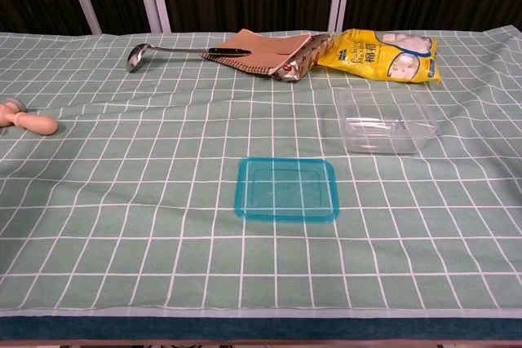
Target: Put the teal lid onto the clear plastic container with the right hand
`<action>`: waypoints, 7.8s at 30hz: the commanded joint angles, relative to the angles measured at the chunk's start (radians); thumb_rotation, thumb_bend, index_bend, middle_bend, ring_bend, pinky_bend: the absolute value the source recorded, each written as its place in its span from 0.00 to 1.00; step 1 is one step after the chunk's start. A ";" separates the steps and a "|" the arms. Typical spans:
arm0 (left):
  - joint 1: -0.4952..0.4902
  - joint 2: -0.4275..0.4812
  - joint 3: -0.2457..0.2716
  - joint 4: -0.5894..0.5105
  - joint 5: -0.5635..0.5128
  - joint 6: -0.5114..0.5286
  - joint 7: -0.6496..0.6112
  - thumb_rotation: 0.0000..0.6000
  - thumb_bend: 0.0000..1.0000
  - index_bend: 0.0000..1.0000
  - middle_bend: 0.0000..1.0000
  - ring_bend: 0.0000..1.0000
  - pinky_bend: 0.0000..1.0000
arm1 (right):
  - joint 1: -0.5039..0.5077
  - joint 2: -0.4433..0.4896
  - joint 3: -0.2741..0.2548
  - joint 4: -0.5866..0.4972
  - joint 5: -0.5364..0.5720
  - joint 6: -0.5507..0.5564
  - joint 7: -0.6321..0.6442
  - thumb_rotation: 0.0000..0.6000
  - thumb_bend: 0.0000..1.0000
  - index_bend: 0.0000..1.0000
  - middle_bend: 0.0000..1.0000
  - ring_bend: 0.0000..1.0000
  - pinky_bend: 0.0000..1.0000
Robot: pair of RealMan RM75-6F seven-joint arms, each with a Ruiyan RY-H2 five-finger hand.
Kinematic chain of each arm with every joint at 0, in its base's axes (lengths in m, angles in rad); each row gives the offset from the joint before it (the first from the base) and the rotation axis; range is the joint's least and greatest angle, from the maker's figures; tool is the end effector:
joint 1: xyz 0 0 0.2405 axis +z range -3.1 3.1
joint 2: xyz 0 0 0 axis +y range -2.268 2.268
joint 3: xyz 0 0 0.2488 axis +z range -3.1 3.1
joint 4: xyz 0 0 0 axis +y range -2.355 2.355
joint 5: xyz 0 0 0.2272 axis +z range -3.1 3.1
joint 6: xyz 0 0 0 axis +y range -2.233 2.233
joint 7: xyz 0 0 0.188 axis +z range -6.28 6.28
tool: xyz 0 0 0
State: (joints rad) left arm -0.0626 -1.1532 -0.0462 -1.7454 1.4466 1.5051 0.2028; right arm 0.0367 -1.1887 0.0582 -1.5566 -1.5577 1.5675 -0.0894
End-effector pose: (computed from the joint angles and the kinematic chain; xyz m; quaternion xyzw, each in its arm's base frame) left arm -0.2911 0.2157 0.1226 -0.5839 -0.3939 -0.3641 0.6094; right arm -0.3093 -0.2124 0.1346 0.5962 -0.3414 0.3891 0.6136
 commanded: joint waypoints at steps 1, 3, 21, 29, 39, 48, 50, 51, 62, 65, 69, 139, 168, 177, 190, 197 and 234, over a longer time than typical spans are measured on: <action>0.001 -0.002 0.001 0.001 0.003 0.003 0.002 1.00 0.35 0.12 0.00 0.00 0.00 | 0.000 0.001 -0.001 -0.002 0.000 -0.002 0.000 1.00 0.30 0.00 0.00 0.00 0.00; 0.002 -0.003 0.000 0.003 0.004 0.007 0.005 1.00 0.35 0.12 0.00 0.00 0.00 | 0.000 0.002 -0.002 -0.002 -0.001 -0.002 0.001 1.00 0.30 0.00 0.00 0.00 0.00; 0.006 -0.002 -0.003 0.006 0.008 0.016 -0.011 1.00 0.35 0.12 0.00 0.00 0.00 | -0.010 0.081 -0.041 -0.102 -0.012 -0.040 0.097 1.00 0.30 0.00 0.00 0.00 0.00; 0.003 0.001 -0.005 0.000 -0.004 0.004 -0.012 1.00 0.35 0.12 0.00 0.00 0.00 | 0.048 0.191 -0.068 -0.252 -0.057 -0.151 -0.002 1.00 0.28 0.00 0.00 0.00 0.00; 0.003 0.005 -0.004 -0.010 -0.018 -0.006 -0.009 1.00 0.35 0.12 0.00 0.00 0.00 | 0.230 0.256 0.006 -0.521 0.133 -0.434 -0.181 1.00 0.28 0.00 0.00 0.00 0.00; 0.001 0.009 -0.004 -0.014 -0.024 -0.014 -0.014 1.00 0.35 0.12 0.00 0.00 0.00 | 0.394 0.100 0.081 -0.614 0.385 -0.528 -0.437 1.00 0.28 0.00 0.00 0.00 0.00; 0.001 0.010 -0.003 -0.015 -0.025 -0.016 -0.014 1.00 0.35 0.12 0.00 0.00 0.00 | 0.433 0.051 0.098 -0.620 0.474 -0.510 -0.521 1.00 0.28 0.00 0.01 0.00 0.00; 0.000 0.010 -0.003 -0.015 -0.027 -0.017 -0.013 1.00 0.35 0.12 0.00 0.00 0.00 | 0.450 0.028 0.105 -0.623 0.514 -0.498 -0.556 1.00 0.28 0.00 0.02 0.00 0.00; -0.001 0.013 -0.003 -0.020 -0.035 -0.024 -0.010 1.00 0.35 0.12 0.00 0.00 0.00 | 0.606 -0.144 0.151 -0.610 0.829 -0.402 -0.743 1.00 0.28 0.00 0.09 0.00 0.00; -0.001 0.013 -0.003 -0.021 -0.035 -0.024 -0.011 1.00 0.35 0.12 0.00 0.00 0.00 | 0.641 -0.187 0.165 -0.590 0.891 -0.381 -0.756 1.00 0.28 0.00 0.09 0.00 0.00; -0.001 0.014 -0.003 -0.022 -0.036 -0.025 -0.012 1.00 0.35 0.12 0.00 0.00 0.00 | 0.676 -0.237 0.169 -0.553 0.955 -0.356 -0.770 1.00 0.28 0.00 0.09 0.00 0.00; -0.001 0.022 -0.005 -0.034 -0.060 -0.032 -0.020 1.00 0.35 0.12 0.00 0.00 0.00 | 0.878 -0.642 0.190 -0.163 1.125 -0.318 -0.735 1.00 0.23 0.00 0.13 0.00 0.00; 0.000 0.027 -0.008 -0.045 -0.077 -0.035 -0.019 1.00 0.35 0.12 0.00 0.00 0.00 | 0.871 -0.703 0.202 -0.090 1.122 -0.326 -0.731 1.00 0.22 0.00 0.13 0.00 0.00; 0.000 0.028 -0.010 -0.044 -0.079 -0.035 -0.023 1.00 0.35 0.12 0.00 0.00 0.00 | 0.866 -0.705 0.207 -0.069 1.116 -0.334 -0.729 1.00 0.22 0.00 0.13 0.00 0.00; 0.000 0.028 -0.010 -0.044 -0.079 -0.035 -0.023 1.00 0.35 0.12 0.00 0.00 0.00 | 0.859 -0.710 0.203 -0.079 1.106 -0.336 -0.730 1.00 0.22 0.00 0.13 0.00 0.00; -0.001 0.028 -0.008 -0.045 -0.078 -0.036 -0.019 1.00 0.35 0.12 0.00 0.00 0.00 | 0.856 -0.722 0.205 -0.071 1.097 -0.341 -0.722 1.00 0.22 0.00 0.13 0.00 0.00; 0.001 0.032 -0.013 -0.050 -0.090 -0.035 -0.020 1.00 0.35 0.13 0.00 0.00 0.00 | 0.861 -0.730 0.223 -0.032 1.147 -0.381 -0.756 1.00 0.22 0.00 0.28 0.00 0.00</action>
State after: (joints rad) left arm -0.0618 -1.1218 -0.0588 -1.7948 1.3552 1.4697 0.1832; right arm 0.8960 -1.9187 0.2817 -1.5912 -0.4155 1.1887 -0.8415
